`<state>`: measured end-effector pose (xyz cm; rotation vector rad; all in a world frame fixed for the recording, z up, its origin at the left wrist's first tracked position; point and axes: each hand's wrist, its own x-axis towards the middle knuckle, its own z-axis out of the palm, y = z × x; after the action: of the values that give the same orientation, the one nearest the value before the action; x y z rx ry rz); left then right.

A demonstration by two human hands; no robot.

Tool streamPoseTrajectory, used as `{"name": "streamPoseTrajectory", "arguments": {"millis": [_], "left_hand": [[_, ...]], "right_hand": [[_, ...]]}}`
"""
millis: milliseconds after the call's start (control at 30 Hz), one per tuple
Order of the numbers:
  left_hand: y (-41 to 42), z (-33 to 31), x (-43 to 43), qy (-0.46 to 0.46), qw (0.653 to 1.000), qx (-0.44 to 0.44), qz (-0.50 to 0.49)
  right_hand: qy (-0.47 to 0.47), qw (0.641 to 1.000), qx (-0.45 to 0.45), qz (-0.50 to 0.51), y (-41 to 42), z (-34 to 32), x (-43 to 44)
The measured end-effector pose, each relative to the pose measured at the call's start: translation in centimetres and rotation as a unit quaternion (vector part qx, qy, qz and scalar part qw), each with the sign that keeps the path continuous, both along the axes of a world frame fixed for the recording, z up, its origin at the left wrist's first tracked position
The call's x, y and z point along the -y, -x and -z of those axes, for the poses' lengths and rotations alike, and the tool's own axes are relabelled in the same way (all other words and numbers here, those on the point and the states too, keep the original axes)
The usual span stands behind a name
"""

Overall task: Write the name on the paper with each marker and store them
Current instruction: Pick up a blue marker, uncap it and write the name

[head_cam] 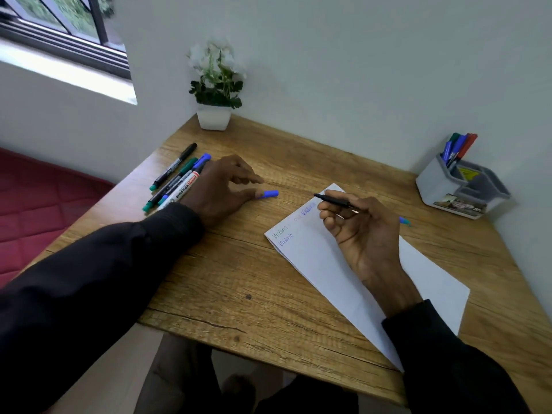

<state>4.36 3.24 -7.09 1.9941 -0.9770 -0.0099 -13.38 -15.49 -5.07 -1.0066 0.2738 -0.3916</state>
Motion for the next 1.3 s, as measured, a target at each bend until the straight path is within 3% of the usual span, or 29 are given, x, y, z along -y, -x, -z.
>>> {"name": "streamPoseTrajectory", "arguments": {"millis": [133,267,533,633,767,1300], "left_hand": [[0.8,-0.1,1.0,-0.083,0.996,0.011,-0.035],[1.3,-0.3,1.5,-0.095,0.994,0.026,-0.051],[2.9,-0.7,0.7,0.012,0.997,-0.071,0.000],[3.9,-1.0,0.3,0.073,0.989,-0.119,0.046],[4.8,-1.2,0.1,0.086,0.985,-0.119,0.091],[5.8,-1.7,0.5,0.069,0.986,-0.056,0.139]], "right_hand": [[-0.015,1.000,-0.022,-0.013,0.2,-1.1,0.0],[-0.006,1.000,-0.025,0.012,0.6,-1.9,0.5],[0.170,0.985,0.022,0.033,3.9,-1.8,2.1],[0.266,0.960,0.027,0.079,5.3,-1.7,2.0],[0.368,0.924,0.034,0.100,6.6,-1.4,1.4],[0.376,0.925,0.021,0.057,5.8,-0.3,0.7]]}}
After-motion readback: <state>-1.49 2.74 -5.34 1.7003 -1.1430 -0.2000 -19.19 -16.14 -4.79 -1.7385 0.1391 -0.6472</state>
